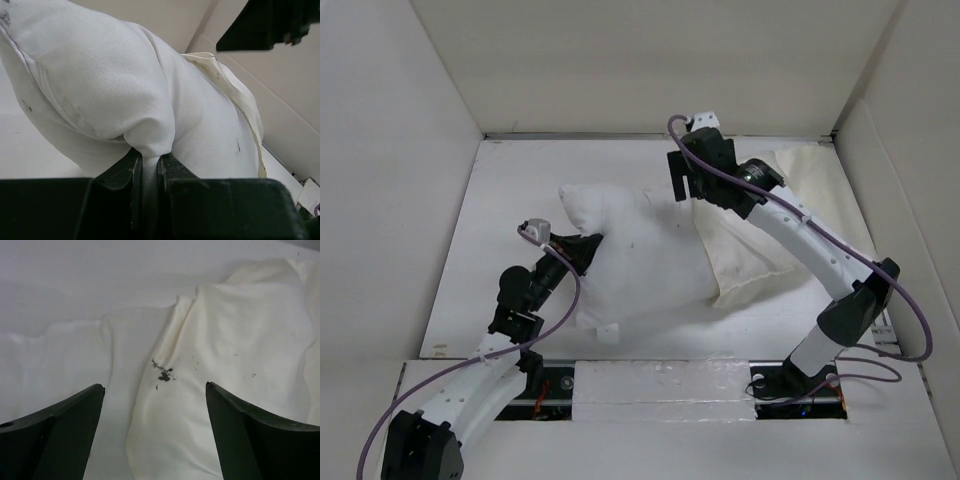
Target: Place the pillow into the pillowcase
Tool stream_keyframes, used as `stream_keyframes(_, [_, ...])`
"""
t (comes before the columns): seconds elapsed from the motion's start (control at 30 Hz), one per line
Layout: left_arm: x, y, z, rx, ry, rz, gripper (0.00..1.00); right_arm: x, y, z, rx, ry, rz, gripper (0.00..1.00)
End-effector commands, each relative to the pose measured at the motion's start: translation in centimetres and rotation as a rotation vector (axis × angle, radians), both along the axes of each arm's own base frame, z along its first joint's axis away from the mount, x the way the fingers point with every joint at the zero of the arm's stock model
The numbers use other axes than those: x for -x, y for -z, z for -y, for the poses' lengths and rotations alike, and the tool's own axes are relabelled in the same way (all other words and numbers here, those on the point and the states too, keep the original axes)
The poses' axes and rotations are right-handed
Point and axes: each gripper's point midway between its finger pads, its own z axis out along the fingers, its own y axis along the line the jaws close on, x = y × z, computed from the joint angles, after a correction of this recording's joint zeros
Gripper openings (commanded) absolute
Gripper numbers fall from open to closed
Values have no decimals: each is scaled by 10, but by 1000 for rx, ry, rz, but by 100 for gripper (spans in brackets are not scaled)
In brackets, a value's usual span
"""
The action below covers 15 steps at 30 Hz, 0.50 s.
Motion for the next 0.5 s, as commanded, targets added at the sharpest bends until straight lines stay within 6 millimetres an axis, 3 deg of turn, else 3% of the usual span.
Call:
stream_keyframes(0.0, [11,-33,7,9,54,142,0,1,38,15,47,47,-67,87])
stream_keyframes(0.1, [12,-33,10,4,74,141,0,0,66,10,60,26,-125,72])
stream_keyframes(0.17, [12,-33,10,4,74,141,0,-3,73,4,36,2,-143,61])
stream_keyframes(0.2, [11,-31,11,1,74,133,0,-3,78,1,30,0,-155,40])
stream_keyframes(0.27, [11,-31,11,1,74,133,0,-1,77,-7,18,-24,-153,22])
stream_keyframes(0.3, [9,-28,11,-2,74,124,0,-1,62,-20,-16,-51,-121,0])
stream_keyframes(0.4, [8,-27,14,-8,85,113,0,10,33,-56,-77,-182,-85,0])
stream_keyframes(0.43, [7,-29,15,-10,94,116,0,11,9,-71,-129,-226,-50,0])
stream_keyframes(0.47, [5,-32,16,-10,94,116,0,11,-3,-82,-147,-283,-32,0])
